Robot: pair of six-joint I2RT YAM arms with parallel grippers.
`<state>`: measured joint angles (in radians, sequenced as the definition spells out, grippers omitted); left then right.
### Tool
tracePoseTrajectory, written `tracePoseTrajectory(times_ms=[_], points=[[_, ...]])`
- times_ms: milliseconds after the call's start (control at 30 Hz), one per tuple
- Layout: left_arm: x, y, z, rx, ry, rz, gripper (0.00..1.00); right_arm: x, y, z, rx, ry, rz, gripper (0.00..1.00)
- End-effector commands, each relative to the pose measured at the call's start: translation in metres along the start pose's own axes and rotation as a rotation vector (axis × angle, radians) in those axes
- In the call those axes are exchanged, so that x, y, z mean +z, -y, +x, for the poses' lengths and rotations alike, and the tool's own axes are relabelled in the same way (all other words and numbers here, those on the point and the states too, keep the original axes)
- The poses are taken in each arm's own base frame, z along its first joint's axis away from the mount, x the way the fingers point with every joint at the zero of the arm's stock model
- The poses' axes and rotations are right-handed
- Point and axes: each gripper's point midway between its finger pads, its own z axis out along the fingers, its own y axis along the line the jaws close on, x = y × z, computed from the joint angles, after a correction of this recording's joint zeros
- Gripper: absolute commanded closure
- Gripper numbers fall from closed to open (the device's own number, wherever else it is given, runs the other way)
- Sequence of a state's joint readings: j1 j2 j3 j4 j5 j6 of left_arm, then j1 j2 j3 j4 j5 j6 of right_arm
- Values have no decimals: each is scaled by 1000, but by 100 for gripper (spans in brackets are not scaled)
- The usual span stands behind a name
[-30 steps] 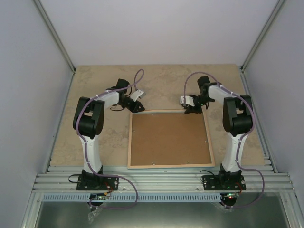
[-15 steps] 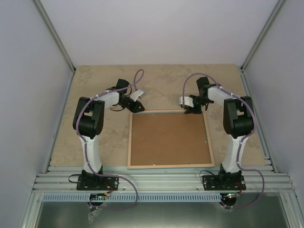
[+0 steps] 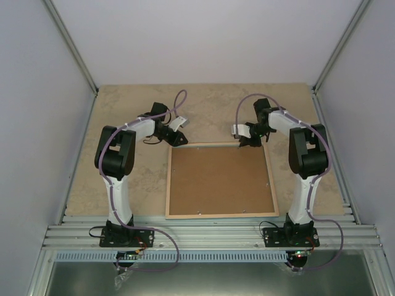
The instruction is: Put the photo into the frame
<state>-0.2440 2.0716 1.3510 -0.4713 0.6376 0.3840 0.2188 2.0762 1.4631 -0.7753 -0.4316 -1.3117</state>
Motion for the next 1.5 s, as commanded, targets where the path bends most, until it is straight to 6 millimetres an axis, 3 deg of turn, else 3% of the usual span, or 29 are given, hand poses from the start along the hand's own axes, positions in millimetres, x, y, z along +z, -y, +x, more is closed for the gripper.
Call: tracePoseTrajectory(times_ms=[0, 133, 300, 533, 733, 1000, 1267, 1467], points=[[24, -18, 50, -58, -160, -80, 84, 51, -57, 3, 13, -28, -195, 90], [24, -18, 51, -58, -164, -79, 84, 41, -53, 4, -28, -3, -192, 72], [24, -18, 51, -59, -163, -80, 84, 34, -58, 5, -89, 14, -225, 59], [24, -19, 50, -62, -161, -86, 84, 43, -67, 2, -128, 16, -254, 58], [24, -18, 51, -62, -164, -84, 84, 37, -80, 12, -196, 4, -319, 63], [24, -18, 50, -62, -162, -83, 84, 36, -86, 19, -211, -8, -369, 63], [24, -19, 51, -63, -163, -83, 84, 53, -65, 26, -237, -93, -297, 87], [24, -19, 50, -62, -163, -84, 84, 58, -66, 27, -248, -140, -286, 91]])
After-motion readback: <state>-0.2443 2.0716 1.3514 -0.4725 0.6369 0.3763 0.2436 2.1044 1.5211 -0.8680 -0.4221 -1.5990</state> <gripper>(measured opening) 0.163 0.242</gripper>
